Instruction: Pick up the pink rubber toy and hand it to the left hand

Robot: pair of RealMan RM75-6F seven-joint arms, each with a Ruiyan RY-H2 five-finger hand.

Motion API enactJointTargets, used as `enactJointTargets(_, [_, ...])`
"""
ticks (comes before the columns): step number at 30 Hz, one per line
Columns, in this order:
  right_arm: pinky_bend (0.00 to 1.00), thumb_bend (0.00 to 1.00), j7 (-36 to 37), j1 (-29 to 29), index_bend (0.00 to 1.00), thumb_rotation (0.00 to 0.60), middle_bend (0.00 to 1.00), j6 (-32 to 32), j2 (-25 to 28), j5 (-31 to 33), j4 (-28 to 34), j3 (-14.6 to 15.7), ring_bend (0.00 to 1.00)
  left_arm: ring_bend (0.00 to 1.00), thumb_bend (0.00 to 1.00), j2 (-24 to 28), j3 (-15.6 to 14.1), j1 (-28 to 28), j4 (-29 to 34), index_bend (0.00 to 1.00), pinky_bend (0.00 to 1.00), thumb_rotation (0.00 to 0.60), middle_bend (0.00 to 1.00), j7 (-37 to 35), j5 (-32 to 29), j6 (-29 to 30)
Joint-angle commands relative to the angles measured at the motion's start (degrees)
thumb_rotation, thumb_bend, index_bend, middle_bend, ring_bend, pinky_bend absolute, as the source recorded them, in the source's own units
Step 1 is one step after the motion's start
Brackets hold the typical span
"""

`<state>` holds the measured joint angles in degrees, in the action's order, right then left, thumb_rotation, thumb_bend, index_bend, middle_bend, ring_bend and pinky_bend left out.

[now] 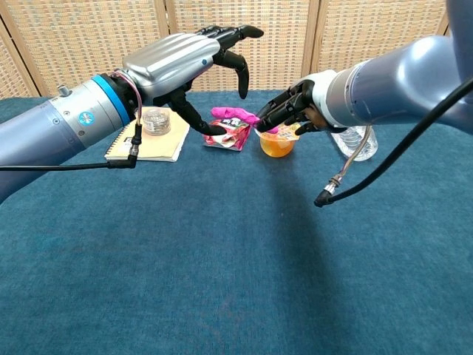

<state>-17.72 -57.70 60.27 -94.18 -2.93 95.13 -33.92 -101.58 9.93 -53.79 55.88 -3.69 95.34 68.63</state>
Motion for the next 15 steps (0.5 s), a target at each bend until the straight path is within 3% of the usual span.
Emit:
enactJointTargets(1, [0.00,0.64,0.11,0.00,0.66,0.600,0.04,-0.06,0.10,-0.03,0.03,0.08,0.00,0.00,0.23,-0.19,-0.05,-0.19,-0.04,0.48,0.00,0.600,0.00,-0.25,-0.18,0.12])
enactJointTargets(15, [0.00,0.64,1.22,0.24,0.66,0.600,0.04,-0.55,0.78,0.11,0.48,0.44,0.00,0.00,0.34,-1.01,-0.28,-1.24,0.24,0.50,0.00,0.600,0.00,0.34,-1.82,-0.98])
